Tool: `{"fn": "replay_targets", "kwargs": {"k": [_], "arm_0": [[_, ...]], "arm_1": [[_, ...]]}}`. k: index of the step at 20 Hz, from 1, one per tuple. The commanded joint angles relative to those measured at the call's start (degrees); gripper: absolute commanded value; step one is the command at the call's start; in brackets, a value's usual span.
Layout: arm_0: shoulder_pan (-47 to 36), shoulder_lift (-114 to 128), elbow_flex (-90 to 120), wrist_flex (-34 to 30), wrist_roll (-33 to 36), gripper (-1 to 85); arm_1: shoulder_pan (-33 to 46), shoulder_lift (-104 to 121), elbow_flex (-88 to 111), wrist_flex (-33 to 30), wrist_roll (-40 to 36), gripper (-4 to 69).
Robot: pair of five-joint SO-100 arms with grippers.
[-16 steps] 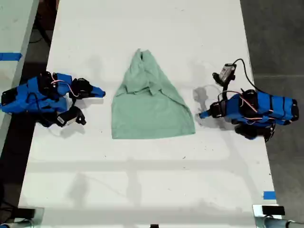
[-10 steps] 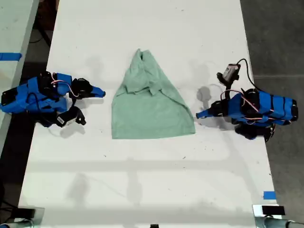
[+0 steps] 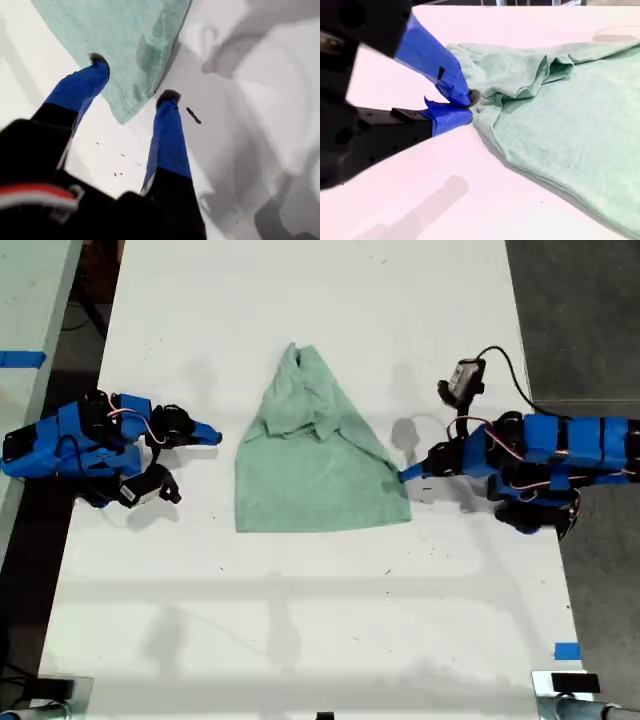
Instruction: Fold t shirt
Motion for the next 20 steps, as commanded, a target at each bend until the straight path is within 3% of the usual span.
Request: {"fn": "replay_targets", "kwargs": {"k": [1, 6, 7, 8, 12, 17, 20], "arm_0": [[0.70, 0.53, 2.37, -0.97, 0.44, -0.2], [0.79, 0.62, 2.37, -0.97, 0.44, -0.2], [0.88, 0.62, 2.37, -0.97, 0.44, -0.2], [0.97, 0.62, 2.37, -0.97, 0.44, -0.2], [0.97, 0.70, 2.37, -0.97, 0.62, -0.2], [0.97, 0.70, 2.37, -0.97, 0.62, -0.2], [0.88, 0.70, 2.37, -0.97, 0.62, -0.2]], "arm_1": [[1.23, -16.61, -9.32, -5.45, -1.93, 21.6], [4.39, -46.32, -18.02, -15.91, -5.89, 20.7], [4.39, -52.21, -21.71, -15.47, -6.33, 9.5], [4.39, -55.81, -25.66, -12.74, -5.71, 1.8], [3.52, -55.99, -32.87, -7.21, -4.92, 1.9], [3.60, -53.26, -47.20, 8.70, -6.15, 1.5], [3.08, -52.21, -56.25, 14.41, -7.82, 1.5]]}}
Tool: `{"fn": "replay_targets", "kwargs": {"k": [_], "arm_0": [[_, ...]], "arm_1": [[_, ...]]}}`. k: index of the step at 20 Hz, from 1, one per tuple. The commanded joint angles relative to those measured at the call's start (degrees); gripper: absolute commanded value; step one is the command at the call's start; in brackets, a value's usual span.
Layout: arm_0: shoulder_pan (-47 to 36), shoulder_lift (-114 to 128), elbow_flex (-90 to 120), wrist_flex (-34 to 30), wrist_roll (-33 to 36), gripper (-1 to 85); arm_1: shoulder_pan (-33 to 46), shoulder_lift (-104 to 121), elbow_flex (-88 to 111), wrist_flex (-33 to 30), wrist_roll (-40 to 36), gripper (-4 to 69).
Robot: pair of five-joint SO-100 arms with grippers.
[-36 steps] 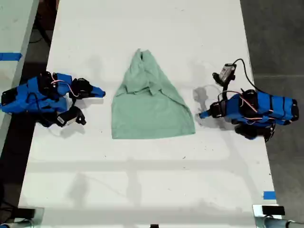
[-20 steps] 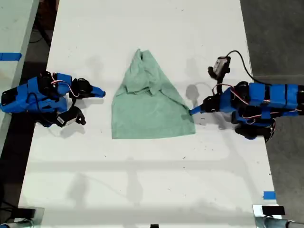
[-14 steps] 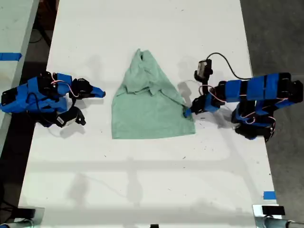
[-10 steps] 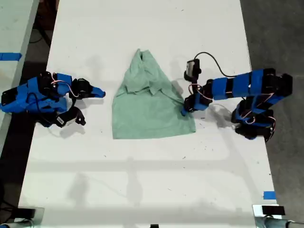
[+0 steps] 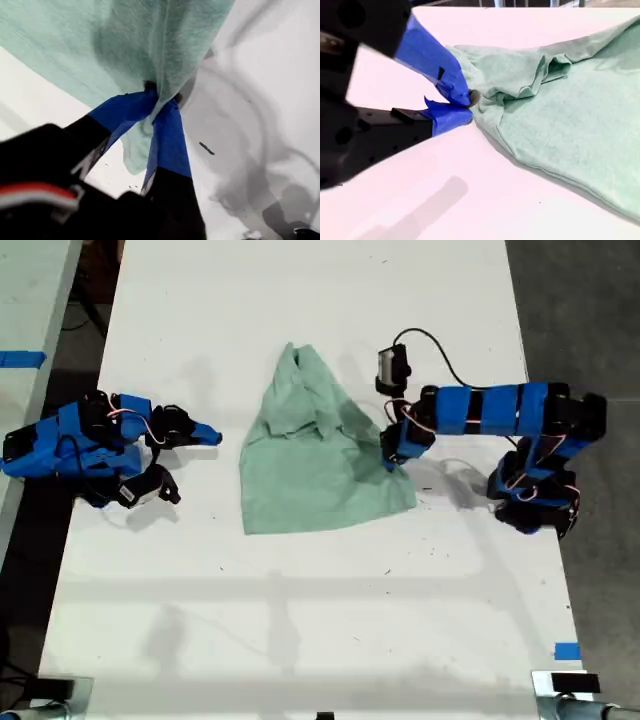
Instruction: Fold t shirt
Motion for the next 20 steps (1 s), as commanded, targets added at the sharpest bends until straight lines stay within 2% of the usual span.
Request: {"fn": "replay_targets", "kwargs": {"k": [1, 4, 8, 10, 11, 15, 20], "arm_0": [[0.53, 0.44, 2.37, -0.97, 0.62, -0.2], [0.44, 0.44, 2.37, -0.97, 0.62, -0.2], [0.44, 0.44, 2.37, -0.97, 0.62, -0.2], [0.53, 0.44, 2.37, -0.97, 0.62, -0.2], [0.53, 0.44, 2.37, -0.97, 0.62, -0.2], [0.53, 0.44, 2.37, -0.97, 0.70, -0.2], [0.62, 0.44, 2.37, -0.97, 0.70, -0.2]], "arm_1": [[-1.05, 3.78, -10.72, 3.60, -1.85, 1.4], [-4.13, -0.62, -21.18, 2.72, -2.29, 1.4], [-7.29, -17.84, -37.88, 0.53, -3.78, 2.5], [-8.61, -29.53, -49.92, 2.81, -5.19, 22.8], [-8.96, -32.43, -53.35, 3.69, -5.54, 29.6], [-8.70, -22.94, -51.42, 6.24, -5.62, 29.6], [-7.56, 3.52, -38.32, 17.58, -2.81, 23.4]]}}
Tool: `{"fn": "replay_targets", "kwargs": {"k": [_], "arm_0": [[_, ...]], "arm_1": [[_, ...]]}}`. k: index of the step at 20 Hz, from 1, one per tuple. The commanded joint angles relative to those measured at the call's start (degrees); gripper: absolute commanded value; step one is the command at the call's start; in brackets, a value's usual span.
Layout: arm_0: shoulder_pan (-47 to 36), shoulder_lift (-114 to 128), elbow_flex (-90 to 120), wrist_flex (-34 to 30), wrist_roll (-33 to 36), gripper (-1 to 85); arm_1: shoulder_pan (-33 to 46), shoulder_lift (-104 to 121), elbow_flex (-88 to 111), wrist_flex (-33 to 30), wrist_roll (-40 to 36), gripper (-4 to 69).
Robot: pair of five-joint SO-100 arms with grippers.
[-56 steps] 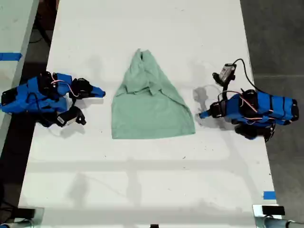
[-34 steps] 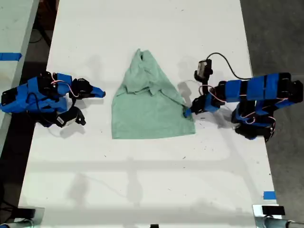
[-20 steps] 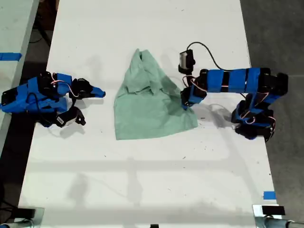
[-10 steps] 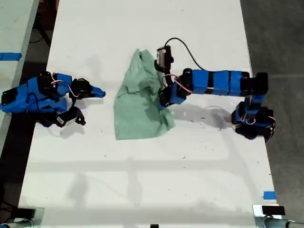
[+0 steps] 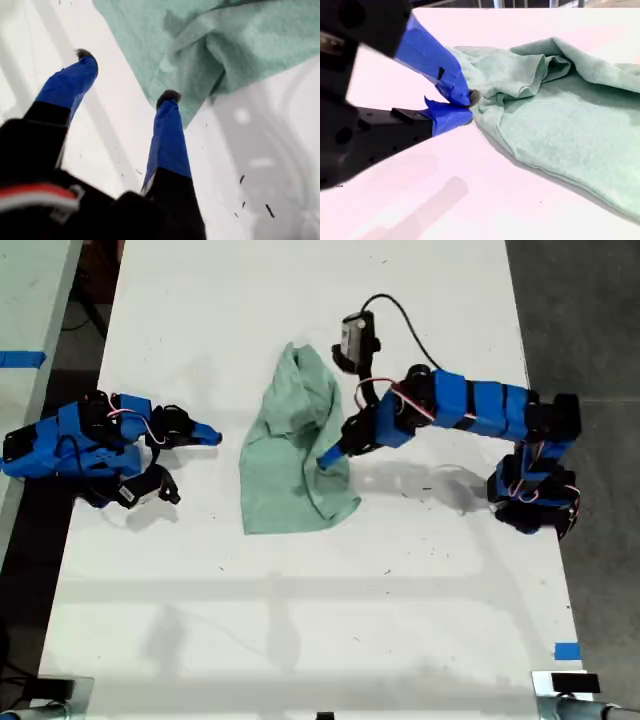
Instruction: Fold t shirt
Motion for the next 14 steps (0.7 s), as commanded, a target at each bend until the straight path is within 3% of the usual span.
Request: {"fn": "replay_targets", "kwargs": {"k": [1, 3, 4, 5, 7, 8, 9, 10, 12, 14], "arm_0": [[0.62, 0.44, 2.37, -0.97, 0.35, -0.2], [0.62, 0.44, 2.37, -0.97, 0.35, -0.2], [0.62, 0.44, 2.37, -0.97, 0.35, -0.2], [0.53, 0.44, 2.37, -0.97, 0.35, -0.2], [0.62, 0.44, 2.37, -0.97, 0.26, -0.2], [0.62, 0.44, 2.37, -0.97, 0.18, -0.2], [0.79, 0.44, 2.37, -0.97, 0.00, -0.2], [0.88, 0.09, 2.37, -0.97, -1.32, 0.1], [1.85, 0.62, 2.37, -1.14, -3.08, 6.4], [8.53, 0.88, 2.37, -1.23, -7.47, 14.0]], "arm_1": [[0.62, 20.83, 11.78, 3.34, 2.72, 22.1], [-0.70, 38.14, 33.57, -3.43, 4.83, 17.7], [-1.23, 47.20, 46.14, -8.09, 6.24, 12.0], [-1.49, 55.99, 59.41, -12.83, 7.73, 0.3], [-1.05, 75.50, 87.54, -22.24, 10.11, 0.3], [-1.05, 86.22, 99.49, -24.08, 10.72, 0.3], [-1.05, 98.35, 108.63, -21.97, 10.81, 0.3], [-0.35, 110.21, 116.02, -15.47, 11.16, 0.4], [0.53, 108.63, 117.69, -14.77, 10.20, 0.4], [1.49, 108.90, 118.13, -15.29, 7.73, 0.8]]}}
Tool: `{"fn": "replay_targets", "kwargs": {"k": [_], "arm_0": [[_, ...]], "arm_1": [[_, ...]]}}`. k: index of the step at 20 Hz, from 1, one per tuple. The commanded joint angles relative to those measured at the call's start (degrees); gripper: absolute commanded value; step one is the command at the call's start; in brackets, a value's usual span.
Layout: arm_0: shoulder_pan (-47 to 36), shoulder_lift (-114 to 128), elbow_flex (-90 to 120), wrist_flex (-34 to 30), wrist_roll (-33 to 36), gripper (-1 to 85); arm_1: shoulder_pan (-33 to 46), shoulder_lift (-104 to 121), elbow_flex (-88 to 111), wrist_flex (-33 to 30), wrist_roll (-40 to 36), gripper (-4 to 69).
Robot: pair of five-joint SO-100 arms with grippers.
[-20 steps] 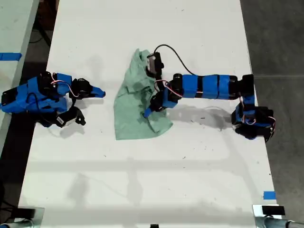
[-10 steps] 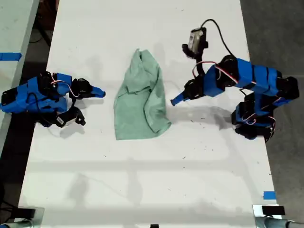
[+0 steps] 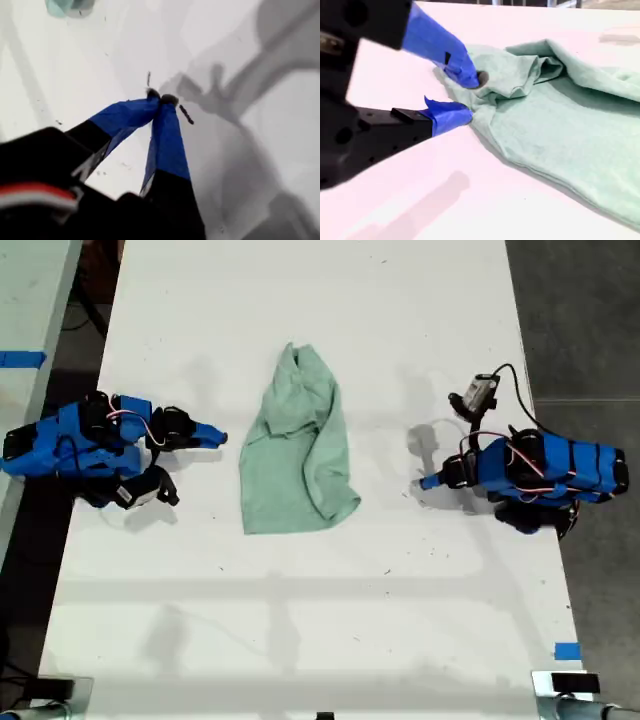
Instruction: Fold t shirt
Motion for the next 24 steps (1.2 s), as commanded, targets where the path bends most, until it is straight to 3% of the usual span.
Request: {"fn": "replay_targets", "kwargs": {"k": [1, 2, 7, 24], "arm_0": [[8.79, 0.97, 2.37, -1.14, -9.84, 14.0], [10.37, 1.05, 2.37, -1.23, -12.74, 14.0], [13.54, 1.05, 2.37, -1.14, -11.60, 14.4], [13.62, 1.05, 2.37, -1.14, -11.60, 14.4]], "arm_1": [[1.41, 1.41, 3.69, -0.09, -2.20, 1.0], [1.85, 1.41, 3.69, -0.09, -2.29, 1.1], [1.14, 1.41, 3.69, 0.00, -2.02, 1.2], [-0.18, 1.32, 3.78, 0.00, -0.97, 1.2]]}}
